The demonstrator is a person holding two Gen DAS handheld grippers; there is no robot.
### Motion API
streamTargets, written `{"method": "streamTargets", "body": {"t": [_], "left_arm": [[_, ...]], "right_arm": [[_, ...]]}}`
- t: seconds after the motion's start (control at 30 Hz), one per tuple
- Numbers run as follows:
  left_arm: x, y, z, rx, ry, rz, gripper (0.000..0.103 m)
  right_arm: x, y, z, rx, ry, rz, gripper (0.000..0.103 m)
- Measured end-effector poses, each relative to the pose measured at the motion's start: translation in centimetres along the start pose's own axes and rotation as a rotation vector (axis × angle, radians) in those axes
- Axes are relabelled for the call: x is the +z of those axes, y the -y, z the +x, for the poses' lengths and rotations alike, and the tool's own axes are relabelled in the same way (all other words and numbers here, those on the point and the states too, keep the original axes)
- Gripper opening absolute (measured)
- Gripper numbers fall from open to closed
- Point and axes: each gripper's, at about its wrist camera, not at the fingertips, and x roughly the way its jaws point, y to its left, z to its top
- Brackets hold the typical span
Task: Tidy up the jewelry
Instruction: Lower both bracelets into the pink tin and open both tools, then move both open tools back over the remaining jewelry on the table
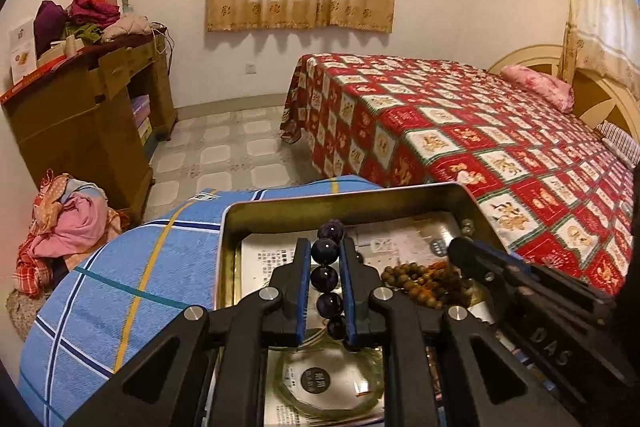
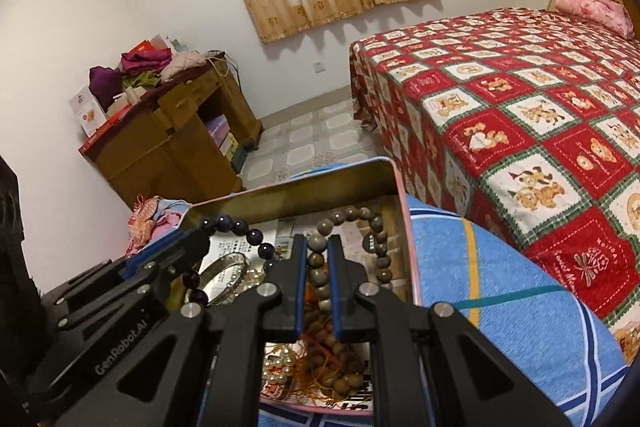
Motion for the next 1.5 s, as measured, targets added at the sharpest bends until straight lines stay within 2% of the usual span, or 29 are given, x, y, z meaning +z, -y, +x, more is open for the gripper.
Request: {"method": "streamTargets", "body": {"t": [0.07, 0.13, 0.17, 0.2, 0.23, 0.33, 0.43, 0.5, 0.6, 0.73, 0.87, 1.13, 1.27, 1.37, 1.43, 1.5], "left_arm": [[0.0, -0.1, 0.1, 0.021, -0.008, -0.001, 0.017], [0.1, -0.3, 0.0, 0.021, -0.019, -0.020, 0.043], [0.2, -0.6, -0.4, 0.033, -0.017, -0.042, 0.061], [0.4, -0.9, -0.9, 0.034, -0.006, -0.059, 0.075], [0.5, -1.1, -1.2, 0.024, 0.006, -0.072, 0.077], [0.9, -1.9, -3.4, -0.008, 0.046, -0.109, 0.077], [0.8, -2.4, -5.2, 0.018, 0.073, -0.118, 0.077], [0.2, -2.7, -6.7, 0.069, 0.083, -0.112, 0.077], [-0.9, -3.0, -9.0, 0.118, 0.098, -0.082, 0.077], [-2.7, -3.7, -11.5, 0.145, 0.098, -0.084, 0.077], [-5.5, -4.8, -14.1, 0.177, 0.085, -0.126, 0.077], [-11.6, -5.1, -17.7, 0.193, 0.042, -0.158, 0.077], [-14.7, -5.5, -18.9, 0.166, 0.016, -0.212, 0.077], [-16.5, -5.8, -19.2, 0.148, -0.014, -0.240, 0.077], [-17.3, -5.9, -19.3, 0.142, -0.028, -0.245, 0.077], [-17.7, -5.7, -19.0, 0.106, -0.047, -0.246, 0.077]], "right_arm": [[0.1, 0.3, -0.2, 0.020, 0.003, 0.020, 0.024], [0.1, 0.6, -0.5, 0.036, 0.016, 0.045, 0.058], [0.2, 0.7, -1.0, 0.052, 0.040, 0.057, 0.058], [0.3, 0.8, -1.5, 0.050, 0.064, 0.064, 0.058], [0.4, 0.9, -2.0, 0.047, 0.084, 0.070, 0.059], [0.7, 1.4, -3.4, 0.049, 0.150, 0.108, 0.059], [0.7, 1.3, -4.1, 0.012, 0.190, 0.104, 0.059], [0.9, 0.9, -4.4, -0.007, 0.185, 0.088, 0.059], [1.2, 0.0, -6.1, 0.018, 0.196, 0.086, 0.059], [0.6, -1.0, -9.5, 0.038, 0.203, 0.071, 0.060], [-1.8, -1.3, -11.9, 0.062, 0.157, 0.051, 0.060], [-8.4, -1.4, -14.3, 0.063, -0.017, -0.054, 0.060], [-11.5, -1.8, -15.3, 0.067, -0.086, -0.100, 0.057], [-13.2, -1.9, -15.4, 0.089, -0.140, -0.112, 0.050], [-14.3, -2.2, -15.6, 0.095, -0.170, -0.130, 0.045], [-15.0, -2.3, -15.9, 0.098, -0.185, -0.140, 0.045]]}}
